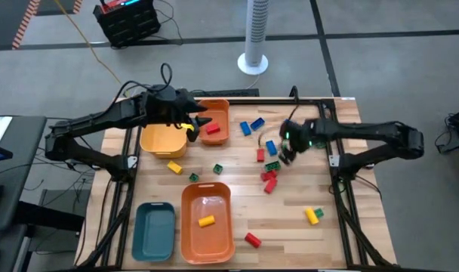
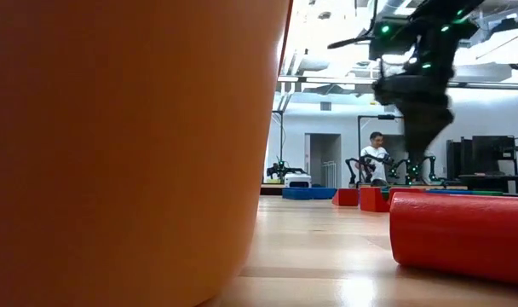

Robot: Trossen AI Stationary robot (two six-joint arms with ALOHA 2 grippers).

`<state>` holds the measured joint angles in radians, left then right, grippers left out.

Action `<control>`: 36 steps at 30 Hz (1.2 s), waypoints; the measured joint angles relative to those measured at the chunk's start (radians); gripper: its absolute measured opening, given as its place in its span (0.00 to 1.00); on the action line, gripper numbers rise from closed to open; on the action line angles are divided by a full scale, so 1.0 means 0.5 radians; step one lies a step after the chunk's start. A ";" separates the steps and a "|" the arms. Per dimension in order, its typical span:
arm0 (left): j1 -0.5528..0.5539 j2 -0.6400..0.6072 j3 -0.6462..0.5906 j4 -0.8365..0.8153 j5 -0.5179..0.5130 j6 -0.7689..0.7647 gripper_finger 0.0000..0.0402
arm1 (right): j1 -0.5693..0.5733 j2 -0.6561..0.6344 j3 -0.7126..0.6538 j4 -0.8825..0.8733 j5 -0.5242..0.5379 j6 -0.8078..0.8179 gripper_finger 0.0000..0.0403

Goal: Sort blocks
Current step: Put the blue game piece into the yellow bin

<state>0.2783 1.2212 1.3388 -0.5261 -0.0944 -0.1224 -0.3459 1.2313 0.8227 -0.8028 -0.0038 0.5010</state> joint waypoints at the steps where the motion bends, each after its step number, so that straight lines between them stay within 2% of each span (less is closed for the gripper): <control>1: 0.000 0.001 0.000 -0.002 0.000 -0.005 0.52 | -0.070 0.001 0.000 0.090 -0.034 0.041 0.63; 6: 0.000 0.000 0.000 0.002 0.000 -0.005 0.52 | -0.239 0.001 0.000 0.368 -0.092 0.119 0.63; 11: 0.000 0.000 0.000 0.013 -0.002 0.030 0.52 | -0.236 0.013 0.004 0.424 -0.042 0.183 0.63; 15: 0.000 0.013 0.000 0.063 -0.043 0.097 0.52 | -0.171 0.179 0.095 0.408 -0.015 0.202 0.63; 19: 0.032 0.016 0.000 0.105 -0.051 0.123 0.52 | -0.085 0.450 0.319 0.408 0.040 0.191 0.63; 24: 0.051 -0.010 0.001 0.004 -0.058 0.052 0.52 | -0.068 0.667 0.492 0.245 0.182 0.203 0.63; 29: 0.052 -0.066 0.002 -0.164 -0.073 0.022 0.52 | -0.074 0.802 0.507 0.171 0.238 0.193 0.63; 36: 0.058 -0.092 0.002 -0.226 -0.105 0.019 0.52 | -0.063 0.941 0.507 0.190 0.238 0.222 0.63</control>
<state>0.3073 1.1751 1.3399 -0.6391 -0.1471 -0.1131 -0.3772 1.7019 1.0760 -0.7080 0.1153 0.6118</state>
